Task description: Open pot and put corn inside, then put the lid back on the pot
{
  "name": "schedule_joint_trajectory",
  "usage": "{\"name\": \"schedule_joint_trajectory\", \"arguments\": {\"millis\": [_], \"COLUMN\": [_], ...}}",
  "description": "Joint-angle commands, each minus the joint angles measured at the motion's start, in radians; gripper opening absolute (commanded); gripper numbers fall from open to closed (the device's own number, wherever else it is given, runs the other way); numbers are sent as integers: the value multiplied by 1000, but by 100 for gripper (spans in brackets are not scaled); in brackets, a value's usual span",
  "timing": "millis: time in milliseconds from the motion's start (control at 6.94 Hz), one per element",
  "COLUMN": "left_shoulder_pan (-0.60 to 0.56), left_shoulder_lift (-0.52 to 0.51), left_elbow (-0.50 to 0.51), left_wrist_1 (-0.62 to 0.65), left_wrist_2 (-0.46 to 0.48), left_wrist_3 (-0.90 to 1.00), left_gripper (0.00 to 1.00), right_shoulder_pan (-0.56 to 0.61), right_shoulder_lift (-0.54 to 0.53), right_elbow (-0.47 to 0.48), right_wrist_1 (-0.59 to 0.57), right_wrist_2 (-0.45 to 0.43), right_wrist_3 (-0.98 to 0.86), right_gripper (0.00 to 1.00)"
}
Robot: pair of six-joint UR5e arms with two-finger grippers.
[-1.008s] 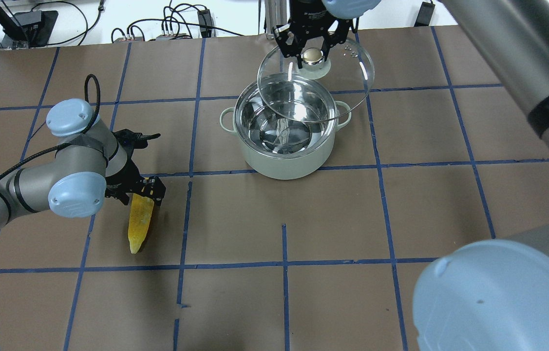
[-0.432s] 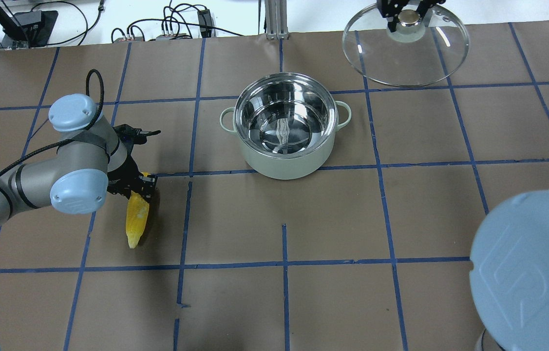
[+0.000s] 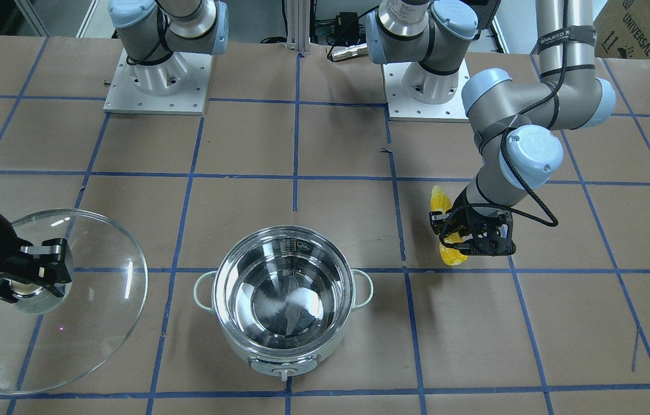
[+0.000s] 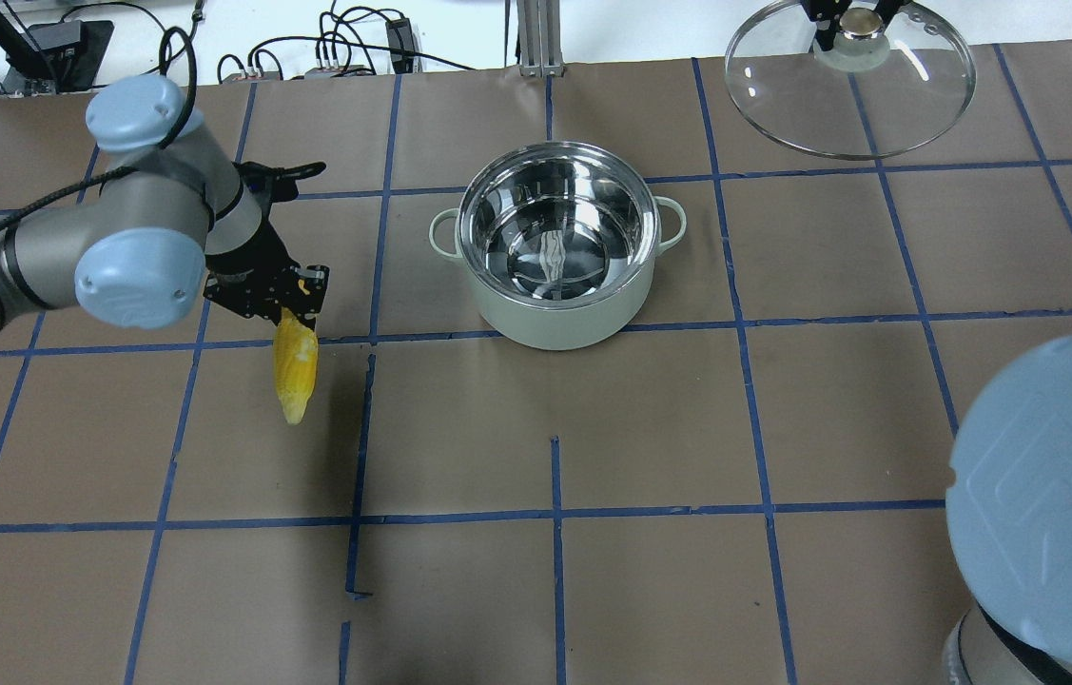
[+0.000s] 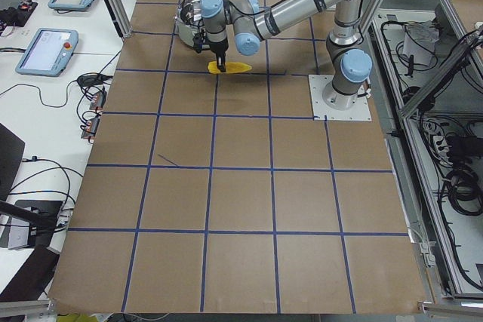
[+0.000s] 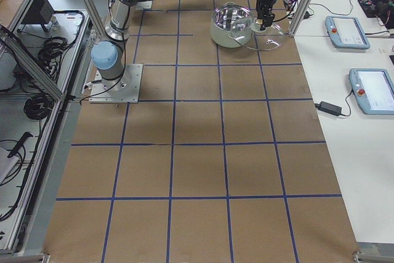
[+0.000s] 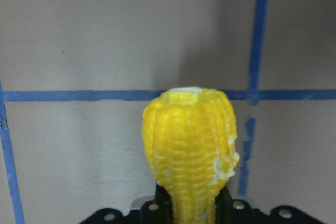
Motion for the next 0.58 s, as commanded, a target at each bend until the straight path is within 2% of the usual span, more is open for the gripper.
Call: {"name": "schedule_joint_trajectory", "arguments": {"millis": [0,144,432], "left_shoulder_pan": [-109,-164,-259], "left_shoulder_lift": [-64,-107,-195], "left_elbow": [247,353,496], "left_wrist_1": [-171,-217,-216], "left_wrist_2": [-45,-67,-69], "left_wrist_3": [-152,-237,-289], "left_gripper": [9,9,9], "right_shoulder_pan": [-7,-7,-7], "right_shoulder_lift": [10,17,17], "right_elbow": [0,0,1], "right_wrist_1": [-2,-2,-2], "right_wrist_2": [3,4,19], "right_wrist_3": [1,1,3], "right_gripper": [7,7,7]}}
